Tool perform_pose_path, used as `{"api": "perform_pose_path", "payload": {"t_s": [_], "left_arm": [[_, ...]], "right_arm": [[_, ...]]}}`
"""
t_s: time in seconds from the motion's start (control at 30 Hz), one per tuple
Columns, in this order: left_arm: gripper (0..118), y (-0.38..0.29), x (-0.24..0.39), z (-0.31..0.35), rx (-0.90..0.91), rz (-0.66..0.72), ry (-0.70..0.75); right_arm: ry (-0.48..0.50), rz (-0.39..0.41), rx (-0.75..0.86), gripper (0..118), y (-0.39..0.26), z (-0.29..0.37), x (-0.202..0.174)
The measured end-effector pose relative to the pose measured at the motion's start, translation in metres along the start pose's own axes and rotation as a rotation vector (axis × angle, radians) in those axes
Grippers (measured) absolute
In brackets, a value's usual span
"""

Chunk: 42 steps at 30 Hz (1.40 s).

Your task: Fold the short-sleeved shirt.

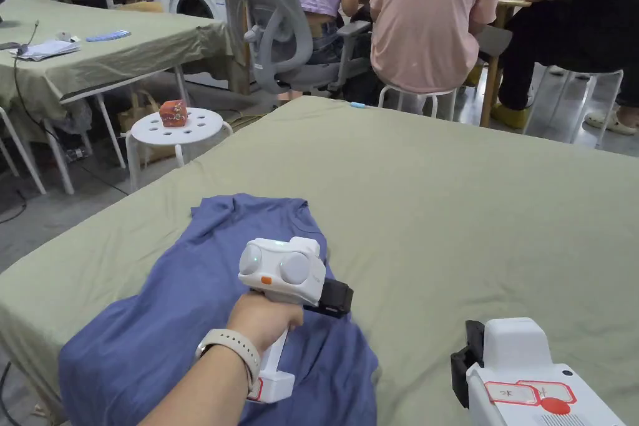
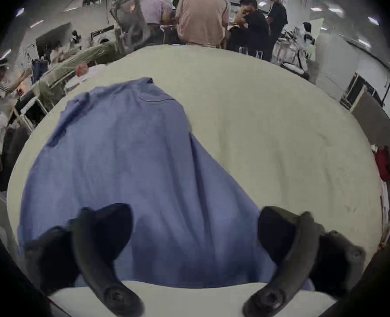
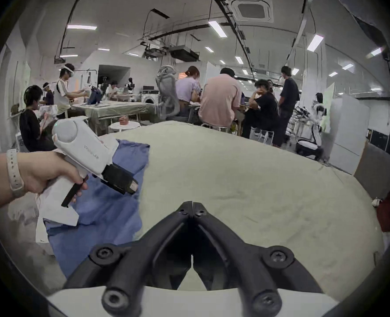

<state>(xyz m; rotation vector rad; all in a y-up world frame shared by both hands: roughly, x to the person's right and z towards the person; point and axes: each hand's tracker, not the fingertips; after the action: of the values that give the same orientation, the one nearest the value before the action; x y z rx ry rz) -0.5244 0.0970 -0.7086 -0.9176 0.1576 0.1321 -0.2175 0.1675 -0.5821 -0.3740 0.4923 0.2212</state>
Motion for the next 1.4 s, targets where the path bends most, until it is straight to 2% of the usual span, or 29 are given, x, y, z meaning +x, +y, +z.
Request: {"api": "perform_pose_path", "payload": {"t_s": [0.03, 0.1, 0.17, 0.23, 0.27, 0.3, 0.33, 0.4, 0.53, 0.63, 0.77, 0.9, 1.0, 1.1, 1.17, 1.27, 1.4], "left_arm": [[85, 0.0, -0.003, -0.008, -0.02, -0.011, -0.007], [78, -0.005, -0.002, -0.018, -0.084, -0.074, 0.012], [45, -0.003, 0.001, -0.008, -0.049, -0.11, -0.009], [23, 0.0, -0.004, 0.002, -0.004, -0.073, 0.029], [5, 0.001, -0.008, 0.007, 0.02, -0.032, 0.065], [5, 0.004, -0.011, 0.011, 0.001, 0.018, -0.024], [5, 0.005, -0.008, 0.018, 0.009, 0.023, 0.0], [5, 0.012, 0.011, 0.039, 0.066, -0.034, 0.036], [5, 0.04, 0.074, 0.079, 0.165, -0.093, -0.102], [5, 0.06, 0.161, 0.113, 0.25, -0.194, -0.223], [5, 0.071, 0.31, 0.162, 0.35, -0.354, -0.432], [5, 0.046, 0.448, 0.204, 0.357, -0.473, -0.684], [5, 0.008, 0.522, 0.206, 0.299, -0.538, -0.807], [5, -0.04, 0.571, 0.178, 0.189, -0.62, -0.782], [5, -0.073, 0.595, 0.142, 0.095, -0.649, -0.679], [5, -0.099, 0.606, 0.101, -0.02, -0.618, -0.665], [5, -0.106, 0.604, 0.09, -0.019, -0.619, -0.659]], "right_arm": [[-0.005, -0.005, -0.001, 0, 0.0, 0.0, 0.004], [-0.018, -0.014, -0.001, 0, -0.001, 0.0, 0.011], [-0.026, -0.021, 0.001, 0, -0.002, 0.002, 0.018], [-0.036, -0.03, 0.006, 0, -0.002, 0.007, 0.025], [-0.041, -0.04, 0.007, 0, -0.002, 0.009, 0.029], [-0.045, -0.053, 0.007, 0, -0.003, 0.012, 0.033], [-0.05, -0.06, 0.01, 0, -0.003, 0.017, 0.038], [-0.072, -0.067, 0.02, 0, -0.005, 0.029, 0.05], [-0.139, -0.097, 0.032, 0, -0.007, 0.059, 0.085], [-0.215, -0.13, 0.05, 0, -0.011, 0.09, 0.121], [-0.348, -0.156, 0.062, 0, -0.02, 0.14, 0.174], [-0.487, -0.196, 0.063, 0, -0.034, 0.189, 0.227], [-0.566, -0.217, 0.056, 0, -0.049, 0.219, 0.258], [-0.622, -0.229, 0.033, 0, -0.066, 0.24, 0.282], [-0.645, -0.247, 0.02, 0, -0.078, 0.246, 0.296], [-0.658, -0.261, -0.001, 0, -0.089, 0.25, 0.306], [-0.658, -0.258, -0.017, 0, -0.093, 0.248, 0.308]]}}
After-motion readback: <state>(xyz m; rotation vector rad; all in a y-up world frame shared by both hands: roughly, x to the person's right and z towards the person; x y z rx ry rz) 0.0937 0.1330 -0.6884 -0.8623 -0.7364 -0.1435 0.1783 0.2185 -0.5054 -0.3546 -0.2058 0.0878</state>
